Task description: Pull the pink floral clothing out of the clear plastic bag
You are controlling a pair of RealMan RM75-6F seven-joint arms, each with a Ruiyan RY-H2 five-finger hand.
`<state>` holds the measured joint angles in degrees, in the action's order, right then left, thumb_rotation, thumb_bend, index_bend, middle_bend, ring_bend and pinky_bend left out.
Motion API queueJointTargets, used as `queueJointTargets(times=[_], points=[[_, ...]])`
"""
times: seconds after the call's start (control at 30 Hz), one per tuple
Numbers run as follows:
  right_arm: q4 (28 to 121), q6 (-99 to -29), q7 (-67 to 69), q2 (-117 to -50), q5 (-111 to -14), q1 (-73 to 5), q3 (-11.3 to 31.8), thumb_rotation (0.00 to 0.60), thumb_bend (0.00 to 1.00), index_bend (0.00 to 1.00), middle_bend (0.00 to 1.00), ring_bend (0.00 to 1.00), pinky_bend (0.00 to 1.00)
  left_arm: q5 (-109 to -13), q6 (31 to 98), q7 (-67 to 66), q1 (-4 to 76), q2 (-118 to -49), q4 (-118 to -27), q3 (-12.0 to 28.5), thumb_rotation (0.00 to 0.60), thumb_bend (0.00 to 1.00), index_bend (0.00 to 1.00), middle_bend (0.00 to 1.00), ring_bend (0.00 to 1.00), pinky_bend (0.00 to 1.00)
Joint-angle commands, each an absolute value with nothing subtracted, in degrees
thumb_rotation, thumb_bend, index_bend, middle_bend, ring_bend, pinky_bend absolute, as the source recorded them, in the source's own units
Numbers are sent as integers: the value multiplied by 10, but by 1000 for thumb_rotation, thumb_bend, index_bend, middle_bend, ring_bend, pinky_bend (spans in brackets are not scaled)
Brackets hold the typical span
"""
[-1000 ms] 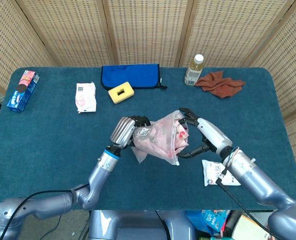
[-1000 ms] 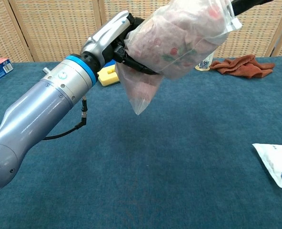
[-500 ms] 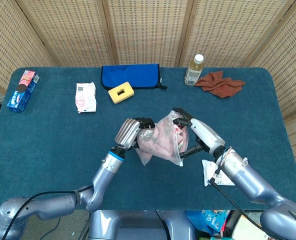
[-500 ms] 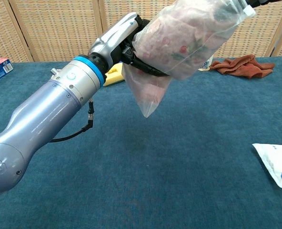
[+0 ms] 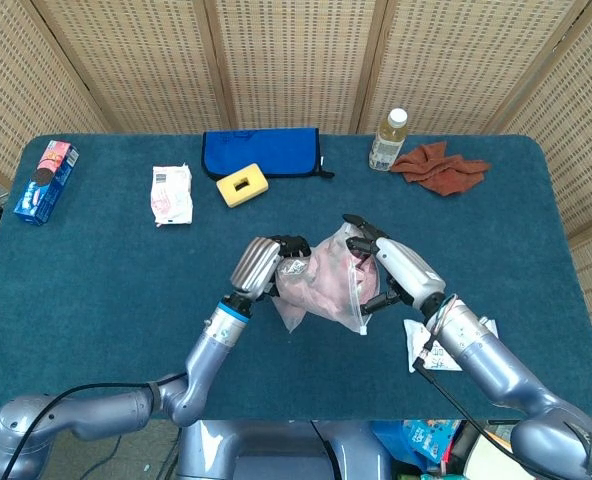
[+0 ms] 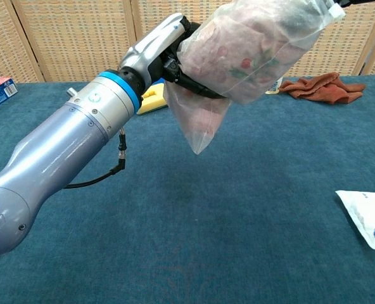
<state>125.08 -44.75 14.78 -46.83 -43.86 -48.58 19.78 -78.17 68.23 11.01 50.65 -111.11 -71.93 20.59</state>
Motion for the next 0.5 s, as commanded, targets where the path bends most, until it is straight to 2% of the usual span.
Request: queueJointTargets(times=[0.03, 0.13, 0.23, 0.5], points=[[1252, -463, 127, -480, -437, -488, 191, 600, 284, 598, 0, 0, 0, -781, 684, 108, 506, -1109, -725, 207, 600, 128, 663, 567, 547, 552], [1254, -473, 116, -486, -434, -489, 189, 600, 464, 676, 0, 0, 0, -781, 685, 107, 505, -1107, -729, 207, 600, 128, 663, 567, 547, 552], [1255, -484, 106, -492, -436, -489, 188, 600, 559, 729, 0, 0, 0, -780, 686, 103, 504, -1105, -731, 207, 600, 127, 663, 567, 547, 552], [1259, -499, 97, -509, -445, -480, 185, 600, 644, 751, 0, 0, 0, -775, 682, 89, 499, -1093, -742, 203, 600, 128, 663, 567, 547, 552]])
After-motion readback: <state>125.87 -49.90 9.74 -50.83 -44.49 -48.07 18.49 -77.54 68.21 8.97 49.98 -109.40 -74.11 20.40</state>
